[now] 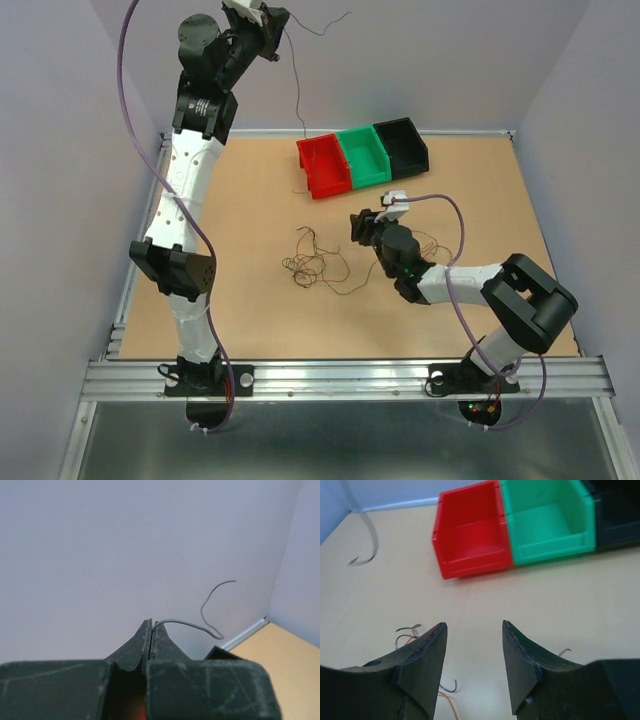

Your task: Untangle the cables

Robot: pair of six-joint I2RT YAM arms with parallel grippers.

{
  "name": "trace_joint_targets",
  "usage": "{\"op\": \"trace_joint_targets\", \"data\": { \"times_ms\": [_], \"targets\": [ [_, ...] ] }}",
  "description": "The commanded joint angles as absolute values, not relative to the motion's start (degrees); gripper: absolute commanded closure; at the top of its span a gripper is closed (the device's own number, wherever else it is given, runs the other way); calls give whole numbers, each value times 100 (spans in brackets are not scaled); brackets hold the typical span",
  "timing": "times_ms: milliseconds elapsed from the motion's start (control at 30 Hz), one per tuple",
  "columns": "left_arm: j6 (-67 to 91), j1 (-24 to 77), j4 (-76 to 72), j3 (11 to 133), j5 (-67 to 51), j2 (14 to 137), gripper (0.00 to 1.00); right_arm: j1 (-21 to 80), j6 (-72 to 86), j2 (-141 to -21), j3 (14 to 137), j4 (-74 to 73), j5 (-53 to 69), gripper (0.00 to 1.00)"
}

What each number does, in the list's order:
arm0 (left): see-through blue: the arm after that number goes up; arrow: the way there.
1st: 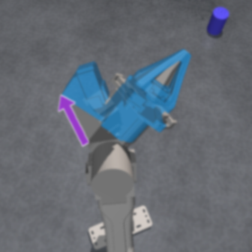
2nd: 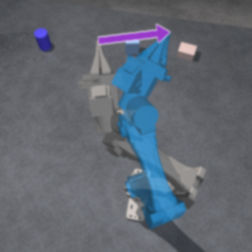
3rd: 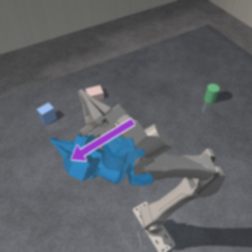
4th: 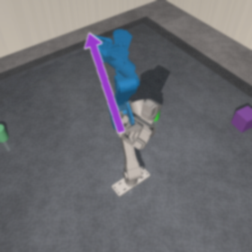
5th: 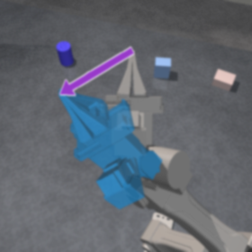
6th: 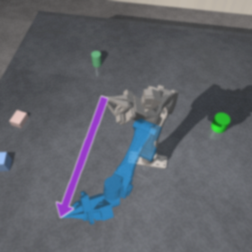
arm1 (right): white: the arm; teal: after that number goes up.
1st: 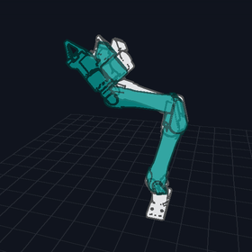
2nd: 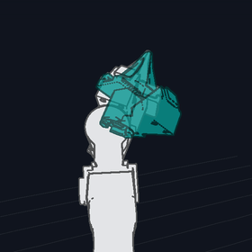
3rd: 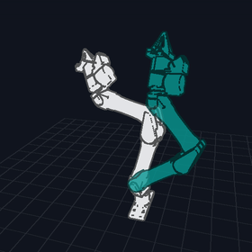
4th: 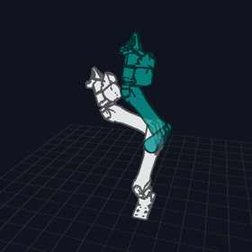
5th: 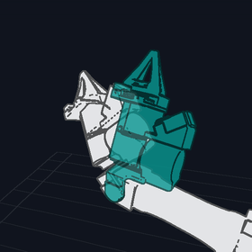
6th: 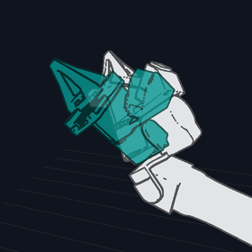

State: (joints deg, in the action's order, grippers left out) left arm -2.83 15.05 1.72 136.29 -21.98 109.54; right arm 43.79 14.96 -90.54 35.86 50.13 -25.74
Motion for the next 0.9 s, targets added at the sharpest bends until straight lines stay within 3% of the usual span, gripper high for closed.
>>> {"op": "trace_joint_targets", "data": {
  "times_ms": [0,433,867],
  "targets": [
    [-237,1730,-1026,13939,-1802,11100,100,4307,1723,-8535,3174,5370,-4024,46],
    [-606,1969,-2091,13913,-1599,12391,100,4219,1600,-7173,2154,5888,-4210,47],
    [-598,1969,-2382,13369,-1714,12560,100,4201,1564,-7154,2048,5985,-4210,49]
  ]
}}
